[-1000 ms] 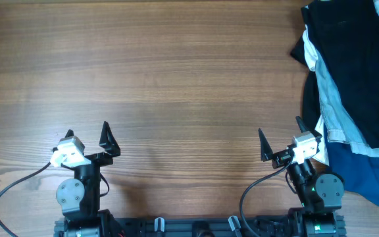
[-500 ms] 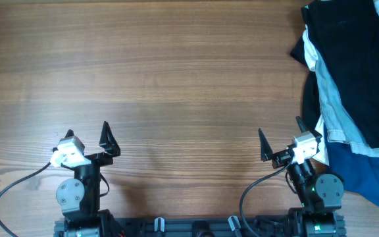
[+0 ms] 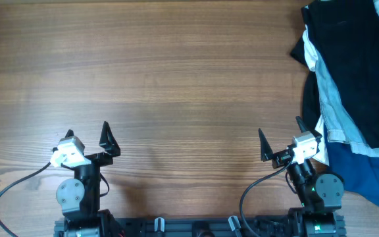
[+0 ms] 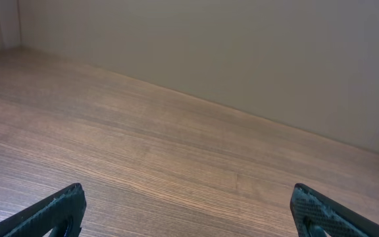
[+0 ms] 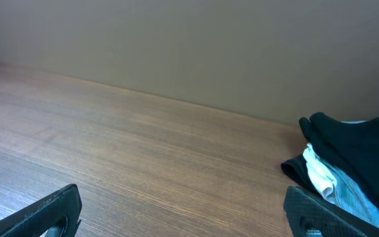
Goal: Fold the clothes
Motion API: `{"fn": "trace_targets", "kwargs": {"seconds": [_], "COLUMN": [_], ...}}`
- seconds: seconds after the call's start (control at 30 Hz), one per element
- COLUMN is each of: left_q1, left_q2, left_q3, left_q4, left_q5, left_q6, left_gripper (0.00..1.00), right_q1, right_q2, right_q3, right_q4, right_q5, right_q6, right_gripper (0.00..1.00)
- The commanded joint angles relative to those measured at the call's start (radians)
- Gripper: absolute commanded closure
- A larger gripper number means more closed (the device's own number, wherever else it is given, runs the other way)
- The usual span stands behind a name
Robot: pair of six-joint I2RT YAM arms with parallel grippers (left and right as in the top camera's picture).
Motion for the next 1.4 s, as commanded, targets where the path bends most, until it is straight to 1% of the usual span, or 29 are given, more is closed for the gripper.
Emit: {"fn": "trace_targets", "kwargs": {"seconds": [0.0,0.2,0.27,0.4,0.43,0.47,0.67,0.77,0.9,1.0,1.1,1.17,1.23,1.37], "left_q1": [-0.005,-0.005,-0.005,-0.005,-0.005,-0.005,-0.005,-0.005,-0.005,-0.005,-0.005,-0.005,-0.005,-0.005], "left_q2": [-0.009,-0.009,-0.009,-0.009,-0.009,-0.009,-0.009,-0.009,-0.009,-0.009,-0.009,-0.009,-0.008,0.012], "left_q3": [-0.004,-0.004,-0.004,-0.004,-0.004,-0.004,-0.004,-0.004,-0.004,-0.004,-0.004,0.002,0.019,0.073], "left_q4": [-0.005,-0.005,-0.005,-0.005,-0.005,-0.005,-0.005,-0.005,0.015,0.022,0.061,0.078,0.069,-0.016], "left_q5": [-0.013,-0.013,-0.013,-0.013,-0.013,-0.013,-0.013,-0.009,0.101,0.122,0.123,0.134,0.146,0.145], "left_q6": [0.020,0.020,0.020,0.020,0.020,0.020,0.020,0.019,0.019,0.019,-0.045,-0.057,-0.056,-0.056], "left_gripper": [0.00,0.00,0.00,0.00,0.00,0.00,0.00,0.00,0.00,0.00,0.00,0.00,0.00,0.00], "right_q1": [0.003,0.003,0.003,0.003,0.003,0.003,0.003,0.003,0.003,0.003,0.003,0.003,0.003,0.003], "right_q2": [0.005,0.005,0.005,0.005,0.005,0.005,0.005,0.005,0.005,0.005,0.005,0.005,0.013,0.094], "right_q3": [-0.001,-0.001,-0.001,-0.001,-0.001,-0.001,-0.001,-0.001,-0.001,-0.001,0.000,0.013,0.035,0.102], "right_q4": [0.003,0.002,-0.002,-0.001,-0.002,-0.002,0.002,0.042,0.135,0.167,0.187,0.190,0.192,0.200], "right_q5": [0.006,0.014,0.066,0.075,0.088,0.087,0.088,0.049,-0.092,-0.108,-0.109,-0.109,-0.109,-0.131], "right_q6": [-0.009,-0.015,-0.103,-0.133,-0.197,-0.220,-0.219,-0.218,-0.218,-0.215,-0.205,-0.180,-0.163,-0.163], "right_gripper": [0.00,0.00,0.00,0.00,0.00,0.00,0.00,0.00,0.00,0.00,0.00,0.00,0.00,0.00]}}
